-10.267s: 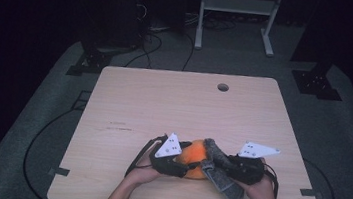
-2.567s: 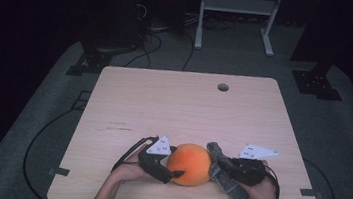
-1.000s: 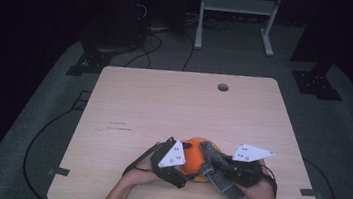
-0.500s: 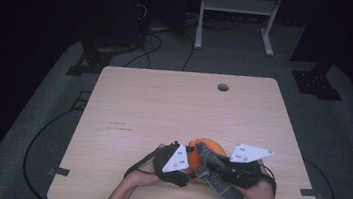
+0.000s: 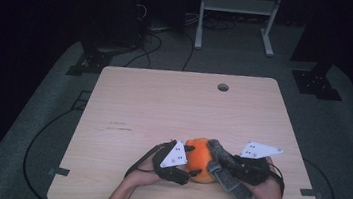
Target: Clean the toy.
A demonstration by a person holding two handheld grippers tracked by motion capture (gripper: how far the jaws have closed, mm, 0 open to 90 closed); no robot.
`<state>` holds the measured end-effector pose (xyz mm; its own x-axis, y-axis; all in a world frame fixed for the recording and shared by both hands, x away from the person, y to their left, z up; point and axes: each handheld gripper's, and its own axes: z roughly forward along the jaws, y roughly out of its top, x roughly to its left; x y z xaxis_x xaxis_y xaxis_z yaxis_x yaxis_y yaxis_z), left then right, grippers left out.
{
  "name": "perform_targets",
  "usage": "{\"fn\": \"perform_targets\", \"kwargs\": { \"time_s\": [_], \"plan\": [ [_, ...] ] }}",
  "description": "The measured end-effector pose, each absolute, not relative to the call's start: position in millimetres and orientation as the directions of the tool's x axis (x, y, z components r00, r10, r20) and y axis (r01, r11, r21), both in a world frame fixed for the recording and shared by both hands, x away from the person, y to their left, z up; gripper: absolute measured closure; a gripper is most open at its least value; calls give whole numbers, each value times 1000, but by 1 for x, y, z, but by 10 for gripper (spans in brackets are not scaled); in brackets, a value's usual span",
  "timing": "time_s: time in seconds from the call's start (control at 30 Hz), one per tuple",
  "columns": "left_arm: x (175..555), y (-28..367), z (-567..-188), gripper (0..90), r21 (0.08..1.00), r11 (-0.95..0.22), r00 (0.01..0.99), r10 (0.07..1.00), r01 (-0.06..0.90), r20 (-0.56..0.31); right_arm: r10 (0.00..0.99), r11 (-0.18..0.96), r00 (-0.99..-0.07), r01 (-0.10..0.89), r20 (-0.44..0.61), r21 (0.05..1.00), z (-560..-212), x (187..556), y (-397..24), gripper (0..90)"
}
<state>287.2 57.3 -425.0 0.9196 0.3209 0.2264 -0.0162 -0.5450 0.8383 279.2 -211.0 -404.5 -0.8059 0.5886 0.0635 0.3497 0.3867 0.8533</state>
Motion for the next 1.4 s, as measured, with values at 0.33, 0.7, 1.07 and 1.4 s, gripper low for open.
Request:
{"fn": "perform_targets", "kwargs": {
  "time_s": [0.33, 0.7, 1.07, 1.4],
  "plan": [
    [291, 65, -423, 209, 833, -554, 922, 322, -1, 215, 524, 418, -850, 301, 43, 857, -408, 274, -188, 748],
    [294, 73, -411, 195, 867, -495, 921, 363, 60, 143, 580, 418, -814, 341, 42, 842, -419, 276, -199, 747],
    [303, 84, -429, 245, 813, -569, 916, 381, 123, 128, 632, 434, -772, 423, 66, 795, -436, 288, -212, 747],
    [302, 86, -432, 246, 809, -578, 921, 366, 110, 136, 572, 419, -815, 388, 93, 821, -436, 287, -202, 746]
  ]
}}
